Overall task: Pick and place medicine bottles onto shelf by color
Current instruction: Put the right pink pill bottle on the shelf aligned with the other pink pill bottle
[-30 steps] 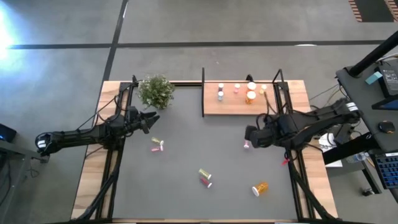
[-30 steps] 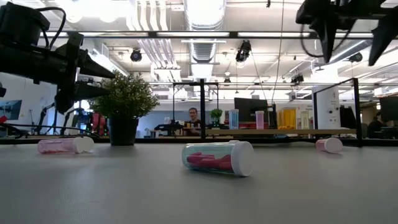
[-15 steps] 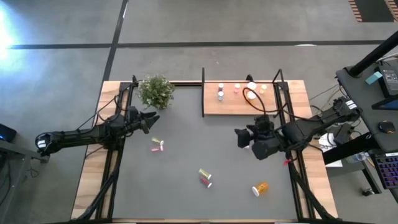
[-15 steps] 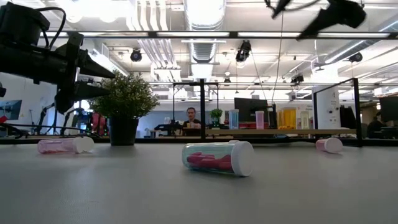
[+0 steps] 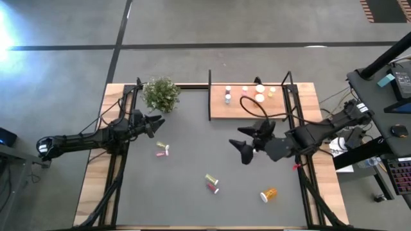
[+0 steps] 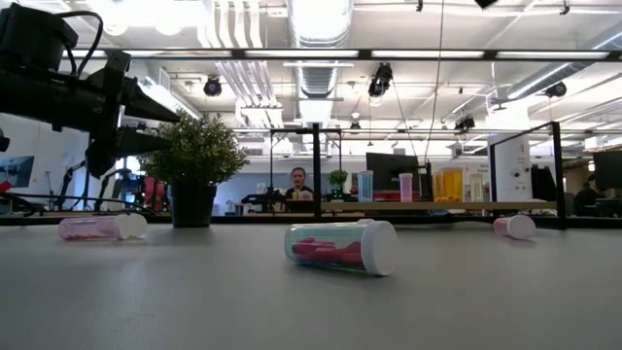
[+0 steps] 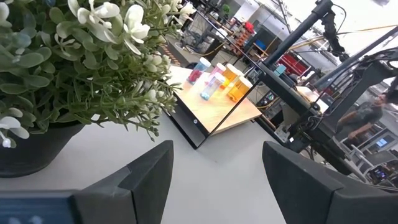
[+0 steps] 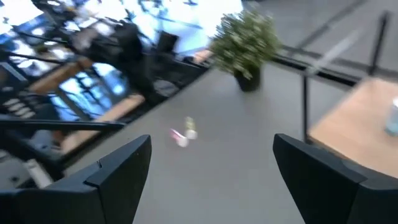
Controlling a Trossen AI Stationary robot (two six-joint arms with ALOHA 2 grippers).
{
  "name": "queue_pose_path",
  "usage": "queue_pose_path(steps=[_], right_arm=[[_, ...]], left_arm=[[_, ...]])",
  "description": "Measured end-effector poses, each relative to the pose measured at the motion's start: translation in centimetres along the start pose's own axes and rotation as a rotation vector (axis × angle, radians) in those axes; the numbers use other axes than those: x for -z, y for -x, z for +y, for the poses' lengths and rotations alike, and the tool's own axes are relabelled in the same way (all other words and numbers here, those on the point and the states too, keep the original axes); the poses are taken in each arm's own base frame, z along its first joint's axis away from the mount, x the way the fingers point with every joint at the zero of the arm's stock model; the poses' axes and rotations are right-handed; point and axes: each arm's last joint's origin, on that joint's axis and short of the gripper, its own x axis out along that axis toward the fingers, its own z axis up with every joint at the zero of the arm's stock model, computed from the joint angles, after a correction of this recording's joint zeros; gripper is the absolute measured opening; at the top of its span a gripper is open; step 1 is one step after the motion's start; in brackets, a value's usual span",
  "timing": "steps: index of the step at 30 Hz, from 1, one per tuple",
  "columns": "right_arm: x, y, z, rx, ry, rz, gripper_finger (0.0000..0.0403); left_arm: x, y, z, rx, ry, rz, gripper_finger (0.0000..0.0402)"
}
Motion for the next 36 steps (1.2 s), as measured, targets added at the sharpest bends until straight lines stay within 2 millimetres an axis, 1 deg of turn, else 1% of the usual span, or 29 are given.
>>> queue_pose_path(steps=[3, 6, 13, 16, 20, 23, 25, 28, 33, 36], right_arm=[[-0.3, 0.5, 0.6, -0.050, 0.031, -0.029, 0.0327], [-0.3, 0.6, 0.8, -0.086, 0.072, -0.015, 0.0327], [-0.1, 0.8, 1.4, -0.170, 0.055, 0.020, 0.0327], [0.0, 1.1, 1.9, -0.205, 0.046, 0.008, 0.0327], [0.1, 1.2, 2.2, -0.250, 0.043, 0.030, 0.0327], [0.1, 1.2, 2.2, -0.269, -0.007, 0.054, 0.0327], [0.1, 1.2, 2.2, -0.270, -0.051, 0.062, 0.0327], [0.1, 1.3, 2.3, -0.294, -0.057, 0.081, 0.0327], [-0.5, 2.3, 1.8, -0.331, 0.044, 0.133, 0.0327], [-0.6, 3.0, 0.9, -0.257, 0.129, 0.250, 0.0327]], left_arm=[[0.0, 0.0, 0.0, -0.001, 0.000, 0.000, 0.0231], [0.0, 0.0, 0.0, 0.000, 0.000, 0.000, 0.0231], [-0.2, 0.0, -0.1, 0.002, 0.008, -0.026, 0.0231], [-0.5, 0.0, -0.4, 0.034, 0.029, -0.060, 0.0231], [-1.2, 0.1, -0.9, 0.096, 0.126, -0.118, 0.0231], [-1.7, 0.2, -1.5, 0.170, 0.159, -0.139, 0.0231], [-1.9, 0.3, -1.8, 0.230, 0.199, -0.106, 0.0231], [-2.4, 0.5, -2.8, 0.319, 0.219, -0.051, 0.0231], [-2.6, 0.8, -4.3, 0.409, 0.214, 0.025, 0.0231], [-2.7, 0.9, -5.3, 0.443, 0.239, 0.064, 0.0231]])
